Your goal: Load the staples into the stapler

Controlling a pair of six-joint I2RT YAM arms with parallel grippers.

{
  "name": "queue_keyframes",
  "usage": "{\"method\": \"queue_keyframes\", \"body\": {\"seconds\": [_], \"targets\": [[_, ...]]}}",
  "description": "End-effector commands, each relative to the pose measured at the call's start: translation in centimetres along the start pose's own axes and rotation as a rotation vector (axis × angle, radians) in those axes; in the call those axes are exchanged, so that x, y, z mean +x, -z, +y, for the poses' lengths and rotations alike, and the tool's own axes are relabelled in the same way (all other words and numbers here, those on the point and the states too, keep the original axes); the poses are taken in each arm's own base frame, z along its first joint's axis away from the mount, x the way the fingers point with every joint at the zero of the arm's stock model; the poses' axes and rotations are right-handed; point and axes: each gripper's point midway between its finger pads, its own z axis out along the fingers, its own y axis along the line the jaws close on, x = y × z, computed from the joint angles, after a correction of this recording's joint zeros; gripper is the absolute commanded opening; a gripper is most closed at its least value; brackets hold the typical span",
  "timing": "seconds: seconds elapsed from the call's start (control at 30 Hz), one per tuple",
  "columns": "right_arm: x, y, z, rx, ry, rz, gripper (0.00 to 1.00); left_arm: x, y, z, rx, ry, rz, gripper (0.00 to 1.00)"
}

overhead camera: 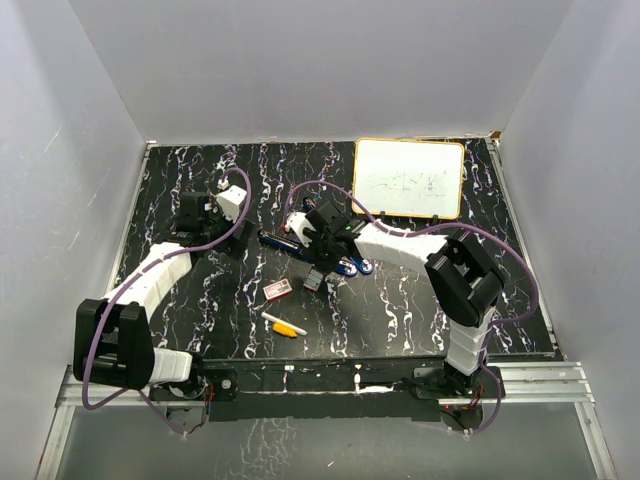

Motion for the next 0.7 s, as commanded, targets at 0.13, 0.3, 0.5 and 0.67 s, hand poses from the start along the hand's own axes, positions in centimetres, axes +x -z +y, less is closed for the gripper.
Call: {"method": "queue_keyframes", "body": {"seconds": [0.13,0.3,0.5,0.67], "targets": [[-3.1,1.1,-0.2,-0.023,0.031,-0.113,0.12,-1.6,1.1,0.4,-0.011,-0.003,-0.035,0.97],[-2.5,0.3,0.4,-0.062,0.036,-0.098,0.12,-1.5,1.2,0.3,-0.012,-0.01,-0.035,0.97],[-2.3,-0.6,1.6,-0.139,0.042,-0.096,0.14,-1.3,1.1,0.3,-0.009,-0.012,-0.031,0.97],[-2.2,-1.4,2.4,-0.19,0.038,-0.094,0.16,-1.2,1.2,0.2,-0.007,-0.016,-0.028,0.97]]}}
